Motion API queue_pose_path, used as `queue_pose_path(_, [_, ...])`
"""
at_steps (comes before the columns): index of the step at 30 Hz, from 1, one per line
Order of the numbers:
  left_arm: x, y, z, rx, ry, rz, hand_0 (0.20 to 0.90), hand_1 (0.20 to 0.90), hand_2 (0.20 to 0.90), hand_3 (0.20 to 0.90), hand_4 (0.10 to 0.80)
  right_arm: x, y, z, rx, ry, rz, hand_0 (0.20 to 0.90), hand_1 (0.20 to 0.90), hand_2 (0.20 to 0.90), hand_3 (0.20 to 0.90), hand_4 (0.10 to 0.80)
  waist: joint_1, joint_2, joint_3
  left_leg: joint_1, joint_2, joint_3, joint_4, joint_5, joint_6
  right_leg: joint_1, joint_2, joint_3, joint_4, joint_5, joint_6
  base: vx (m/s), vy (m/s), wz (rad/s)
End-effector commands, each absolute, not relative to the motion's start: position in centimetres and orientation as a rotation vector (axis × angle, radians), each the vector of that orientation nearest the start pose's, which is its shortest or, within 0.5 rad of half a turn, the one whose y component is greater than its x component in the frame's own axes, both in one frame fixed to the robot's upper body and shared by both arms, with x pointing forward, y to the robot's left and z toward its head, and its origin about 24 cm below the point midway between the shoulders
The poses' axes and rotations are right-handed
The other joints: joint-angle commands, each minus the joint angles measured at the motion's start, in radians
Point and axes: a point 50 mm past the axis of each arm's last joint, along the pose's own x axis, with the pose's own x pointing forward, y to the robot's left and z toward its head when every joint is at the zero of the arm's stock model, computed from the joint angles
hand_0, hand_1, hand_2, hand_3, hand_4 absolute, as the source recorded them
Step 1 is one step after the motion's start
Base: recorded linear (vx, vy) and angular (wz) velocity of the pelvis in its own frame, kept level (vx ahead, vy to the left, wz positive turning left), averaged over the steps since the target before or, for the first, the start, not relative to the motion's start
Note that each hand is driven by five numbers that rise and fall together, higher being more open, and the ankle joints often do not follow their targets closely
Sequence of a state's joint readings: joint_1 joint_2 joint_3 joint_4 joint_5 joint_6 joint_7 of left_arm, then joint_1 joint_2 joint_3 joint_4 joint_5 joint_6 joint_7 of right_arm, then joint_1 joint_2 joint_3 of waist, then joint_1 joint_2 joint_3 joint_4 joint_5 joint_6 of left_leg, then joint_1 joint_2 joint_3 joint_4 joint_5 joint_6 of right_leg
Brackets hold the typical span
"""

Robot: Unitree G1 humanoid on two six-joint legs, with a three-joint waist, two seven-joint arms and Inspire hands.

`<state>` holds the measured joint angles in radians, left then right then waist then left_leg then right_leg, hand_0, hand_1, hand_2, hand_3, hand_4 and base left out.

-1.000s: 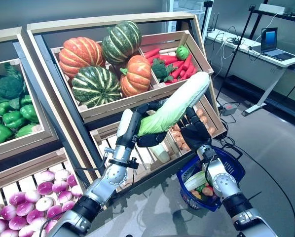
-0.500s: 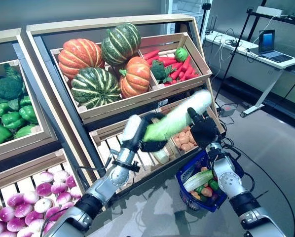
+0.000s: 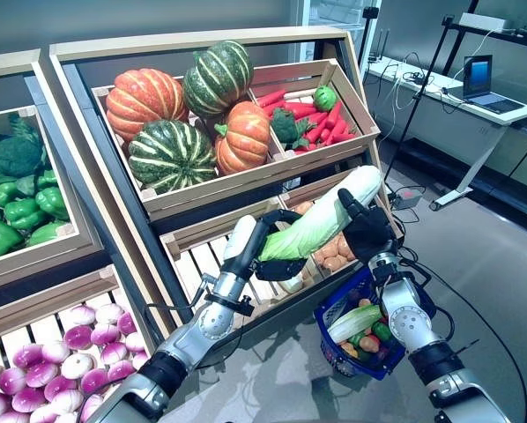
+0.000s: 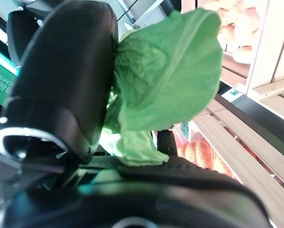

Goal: Put vegetables into the basket

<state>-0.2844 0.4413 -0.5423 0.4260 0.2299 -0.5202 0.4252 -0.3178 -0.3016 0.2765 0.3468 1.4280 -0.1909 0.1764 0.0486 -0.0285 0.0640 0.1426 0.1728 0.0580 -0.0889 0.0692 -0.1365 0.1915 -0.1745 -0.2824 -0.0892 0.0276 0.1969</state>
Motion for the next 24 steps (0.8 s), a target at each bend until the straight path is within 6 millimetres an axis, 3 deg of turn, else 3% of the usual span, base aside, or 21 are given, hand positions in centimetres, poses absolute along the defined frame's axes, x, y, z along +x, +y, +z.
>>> queue_pose_path(1, [24.7, 7.7, 3.1, 0.739, -0.552, -0.755, 0.3, 0.3, 0.3, 0.3, 0.4, 33.5, -11.3, 20.5, 1.07, -0.545, 0.717, 0.3, 0.3, 0.3, 0.3, 0.4, 0.005, -0.025, -0.019, 0.016, -0.03, -0.012, 0.002, -0.095, 0.036, -0.016, -0.007, 0.069, 0.008, -0.001, -0.038, 0.0, 0.0, 0.0])
queue_pose_path(22, [25.6, 8.7, 3.4, 0.647, -0.494, -0.639, 0.3, 0.3, 0.3, 0.3, 0.4, 33.7, -11.1, 18.7, 1.112, -0.463, 0.701, 0.3, 0.3, 0.3, 0.3, 0.4, 0.004, -0.022, -0.025, 0.025, -0.027, -0.012, 0.002, -0.106, 0.033, -0.008, -0.008, 0.069, 0.007, -0.01, -0.037, 0.009, -0.001, 0.0])
queue_pose_path(24, [25.8, 9.2, 3.2, 0.616, -0.459, -0.599, 0.9, 0.9, 0.9, 0.9, 0.8, 33.8, -11.3, 18.4, 1.109, -0.456, 0.683, 0.3, 0.3, 0.3, 0.3, 0.4, 0.005, -0.025, -0.023, 0.02, -0.029, -0.012, 0.002, -0.095, 0.034, -0.013, -0.009, 0.07, 0.007, -0.001, -0.039, 0.0, 0.0, 0.0])
